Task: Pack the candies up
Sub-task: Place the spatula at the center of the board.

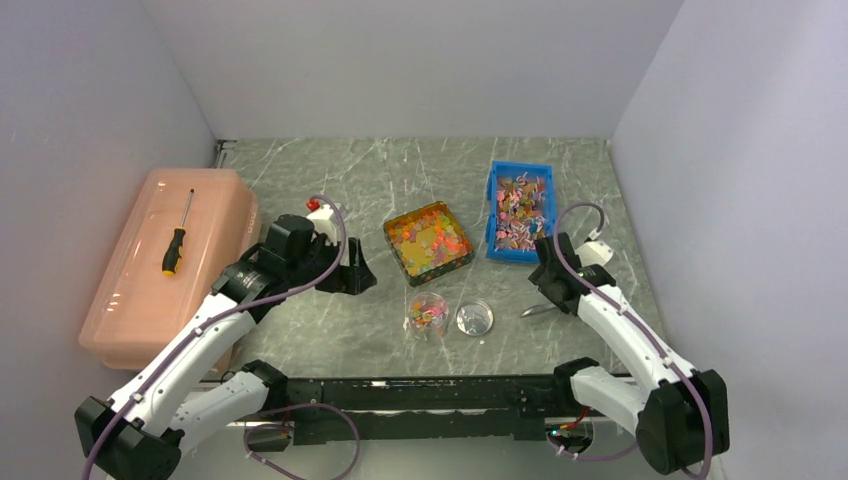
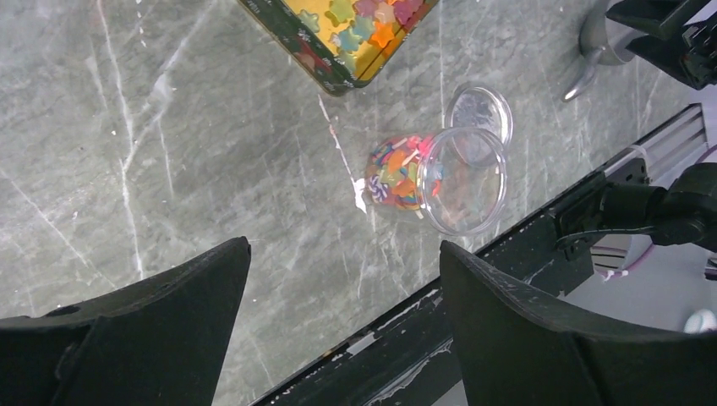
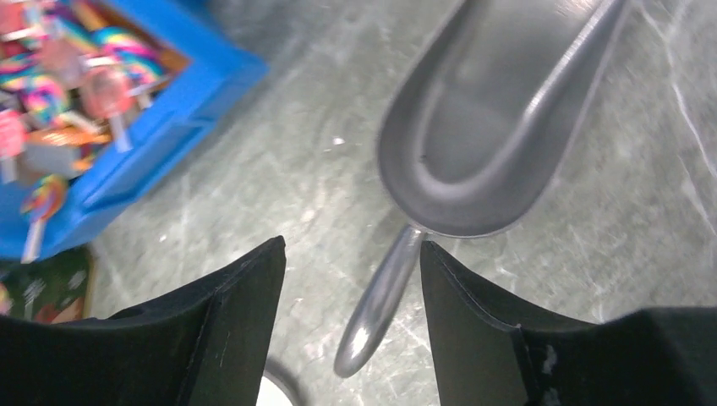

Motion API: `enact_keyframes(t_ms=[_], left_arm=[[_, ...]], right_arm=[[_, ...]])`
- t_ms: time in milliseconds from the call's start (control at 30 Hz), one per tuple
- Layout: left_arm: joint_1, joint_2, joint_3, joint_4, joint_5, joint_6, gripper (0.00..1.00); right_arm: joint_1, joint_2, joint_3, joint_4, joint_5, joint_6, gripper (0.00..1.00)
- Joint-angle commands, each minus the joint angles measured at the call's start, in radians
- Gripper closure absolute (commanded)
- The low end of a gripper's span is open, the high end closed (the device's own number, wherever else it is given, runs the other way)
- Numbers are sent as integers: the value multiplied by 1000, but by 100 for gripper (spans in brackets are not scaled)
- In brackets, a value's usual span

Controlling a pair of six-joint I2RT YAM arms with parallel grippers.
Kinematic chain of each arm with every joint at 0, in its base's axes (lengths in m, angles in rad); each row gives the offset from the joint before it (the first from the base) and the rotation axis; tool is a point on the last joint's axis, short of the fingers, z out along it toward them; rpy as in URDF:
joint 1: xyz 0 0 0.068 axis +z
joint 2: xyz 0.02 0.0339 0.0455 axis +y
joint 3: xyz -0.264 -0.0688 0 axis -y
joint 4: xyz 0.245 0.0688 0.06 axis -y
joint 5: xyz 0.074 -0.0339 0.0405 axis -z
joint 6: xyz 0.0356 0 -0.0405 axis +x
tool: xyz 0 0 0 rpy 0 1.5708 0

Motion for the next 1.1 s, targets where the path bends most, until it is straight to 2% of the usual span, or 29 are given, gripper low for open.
enact_keyframes(t_ms=[0, 100, 133, 167, 233, 300, 433, 600, 733, 1067], left_arm=[[-3, -1, 35, 62, 61, 1, 10], [-4, -10, 47, 57, 54, 11, 8], [-4, -13, 54, 51, 49, 15, 2], [-4, -16, 60, 46, 43, 21, 1], [-4, -25, 74, 26, 30, 30, 1], [-4, -38, 81, 17, 17, 41, 1], [-4, -58, 97, -5, -5, 65, 1], [-2, -72, 117, -25, -27, 71, 1], [-2, -89, 101, -17, -41, 67, 1], [-2, -138, 39, -31, -66, 51, 1]], right_arm=[[-3, -64, 67, 57, -122, -247, 38], [-3, -87, 90, 52, -196, -324, 37], [-3, -96, 93, 55, -218, -342, 36], [-2, -108, 93, 59, -243, -361, 35], [-1, -131, 86, 78, -296, -394, 35], [1, -144, 73, 122, -379, -442, 39], [37, -80, 89, 146, -496, -503, 42], [206, 27, 124, 130, -416, -503, 43], [310, 113, 147, 118, -353, -471, 48], [338, 196, 128, 142, -338, -432, 57]])
